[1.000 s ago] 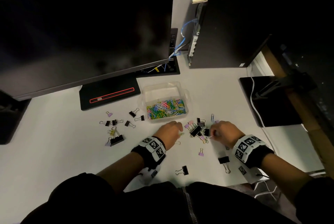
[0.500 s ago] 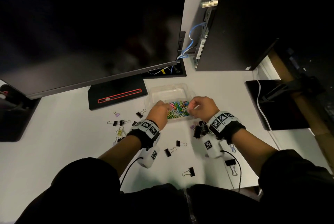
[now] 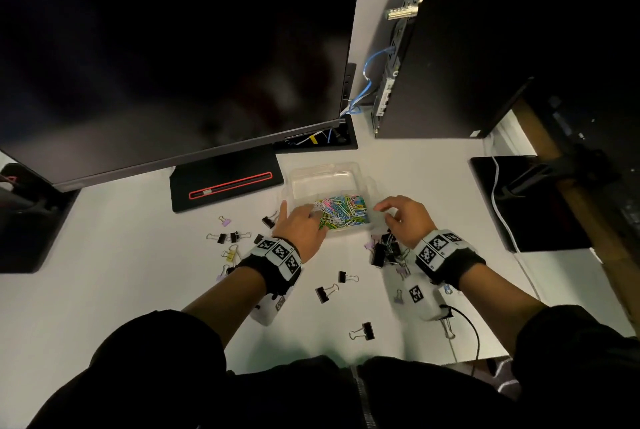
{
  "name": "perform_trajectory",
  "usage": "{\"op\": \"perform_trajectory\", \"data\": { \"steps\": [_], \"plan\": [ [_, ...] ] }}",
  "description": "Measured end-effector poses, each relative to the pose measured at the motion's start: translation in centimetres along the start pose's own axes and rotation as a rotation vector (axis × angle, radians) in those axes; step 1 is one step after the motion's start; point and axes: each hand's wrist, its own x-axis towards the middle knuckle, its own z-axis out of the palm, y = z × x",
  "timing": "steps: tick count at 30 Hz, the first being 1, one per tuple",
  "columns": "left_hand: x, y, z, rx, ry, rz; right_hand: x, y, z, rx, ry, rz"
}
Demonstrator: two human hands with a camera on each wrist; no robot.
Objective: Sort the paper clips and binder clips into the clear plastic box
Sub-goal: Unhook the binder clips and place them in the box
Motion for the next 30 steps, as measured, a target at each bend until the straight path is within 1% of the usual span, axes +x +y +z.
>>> {"op": "perform_trajectory", "data": {
  "steps": [3,5,8,10,13,16,17,19,22,23,25,26,30],
  "plan": [
    [-0.3,0.4,0.3,0.036,-0.052,0.041,-1.3,1.2,-0.4,-0.034,0.01,0.033],
    [-0.4,0.5,0.5,0.065,-0.056,0.023,-2.1,2.0,-0.6,-0.068,0.013,0.04],
    [-0.7,0.7,0.8,0.053,-0.011,-0.056,-3.0,3.0,-0.9,-0.102,0.013,0.067],
    [-1.1,1.0,1.0,0.013,0.042,-0.059,-3.5,3.8,-1.1,-0.136,0.008,0.106],
    [-1.5,1.9,0.7,-0.026,0.153,0.052,-4.0,5.2,-1.6,-0.186,0.009,0.138],
    [-1.6,3.3,0.5,-0.059,0.27,0.192,-4.6,5.9,-2.3,-0.182,-0.077,0.187],
    [-1.7,3.9,0.4,-0.086,0.289,0.239,-4.9,6.0,-2.4,-0.164,-0.112,0.2],
    [-1.6,5.3,0.2,-0.128,0.256,0.321,-5.4,6.3,-2.5,-0.162,-0.154,0.197],
    [-1.2,7.4,0.5,-0.207,0.131,0.429,-5.5,6.5,-2.4,-0.179,-0.167,0.185],
    [-1.0,7.9,0.7,-0.218,0.081,0.432,-5.4,6.4,-2.3,-0.185,-0.174,0.179],
    [-0.5,8.7,1.5,-0.175,-0.029,0.383,-5.5,6.3,-2.0,-0.172,-0.171,0.174],
    [-0.3,9.1,1.9,-0.152,-0.062,0.357,-5.5,6.3,-1.8,-0.146,-0.161,0.173],
    [0.5,10.0,3.1,-0.155,-0.064,0.309,-5.2,6.6,-1.3,-0.099,-0.188,0.139]
  ]
}}
